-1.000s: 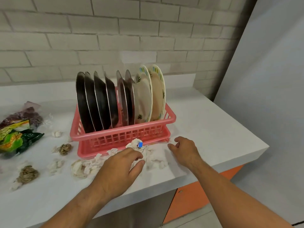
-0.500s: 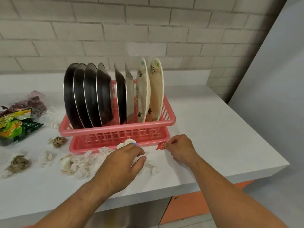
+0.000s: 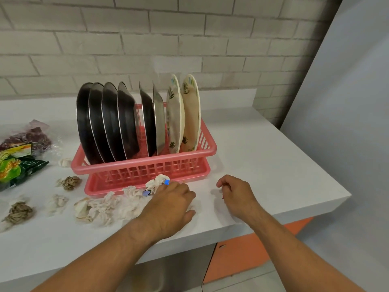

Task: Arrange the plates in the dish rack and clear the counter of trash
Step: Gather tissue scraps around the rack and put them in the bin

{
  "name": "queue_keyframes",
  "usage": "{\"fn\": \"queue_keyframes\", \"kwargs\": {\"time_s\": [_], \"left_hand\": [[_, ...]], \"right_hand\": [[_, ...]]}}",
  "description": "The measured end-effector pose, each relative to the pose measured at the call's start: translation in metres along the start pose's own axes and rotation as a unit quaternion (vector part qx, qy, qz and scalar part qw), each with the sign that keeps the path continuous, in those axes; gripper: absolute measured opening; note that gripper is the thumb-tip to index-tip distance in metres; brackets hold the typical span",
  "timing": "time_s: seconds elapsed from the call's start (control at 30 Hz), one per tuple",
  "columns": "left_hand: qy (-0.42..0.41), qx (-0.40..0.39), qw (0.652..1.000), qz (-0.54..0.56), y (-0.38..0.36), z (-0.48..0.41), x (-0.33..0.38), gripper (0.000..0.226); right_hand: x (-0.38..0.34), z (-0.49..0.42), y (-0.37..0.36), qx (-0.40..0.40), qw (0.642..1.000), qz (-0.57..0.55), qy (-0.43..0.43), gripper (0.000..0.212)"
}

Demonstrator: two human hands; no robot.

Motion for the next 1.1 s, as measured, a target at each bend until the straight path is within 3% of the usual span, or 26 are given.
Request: {"fn": "queue_keyframes", "kwargs": {"time_s": [0.13,0.2,0.27,0.4,0.5,0.63,0.77,0.97,1.1], "left_hand": [[-0.013,-0.035,0.996,-0.077,-0.027,-0.02,0.012,0.039],[-0.021,-0.013,0.993,-0.111,-0.03,-0.026,0.018,0.029],[-0.03,0.0,0.992,-0.119,-0.031,-0.03,0.022,0.035],[-0.04,0.054,0.997,0.029,-0.01,-0.04,0.015,0.043],[0.003,0.11,0.98,0.167,0.031,-0.041,-0.003,0.031],[0.048,0.091,0.955,0.277,0.054,-0.03,-0.024,0.023],[0.084,0.057,0.95,0.295,0.044,-0.017,-0.042,0.02],[0.127,0.112,0.938,0.302,0.052,0.004,-0.068,0.048],[0.152,0.083,0.95,0.261,0.049,0.013,-0.072,0.029]], "right_hand": [[0.0,0.018,0.001,-0.002,1.0,-0.021,-0.002,0.037],[0.001,0.027,0.003,0.0,1.0,-0.03,-0.009,0.036],[0.003,0.034,0.007,0.007,0.999,-0.047,-0.016,0.036],[0.003,0.045,0.015,0.014,0.995,-0.091,-0.037,0.029],[-0.003,0.047,0.013,0.007,0.998,-0.058,-0.017,0.022],[-0.015,0.048,-0.011,-0.036,0.999,-0.003,0.014,0.032],[-0.032,0.045,-0.036,-0.073,0.996,0.032,0.05,0.03],[-0.054,0.041,-0.067,-0.11,0.986,0.106,0.068,0.029],[-0.06,0.032,-0.075,-0.113,0.978,0.162,0.068,0.04]]}}
Point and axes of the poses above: each hand's wrist, its own z-axis away from the middle knuckle, its own y-axis out of the back of the hand, x = y × z, the point moved 8 cm from there along -z, towards the middle knuckle, and after that the axes turned 3 degrees about y, right-handed, at the moved point
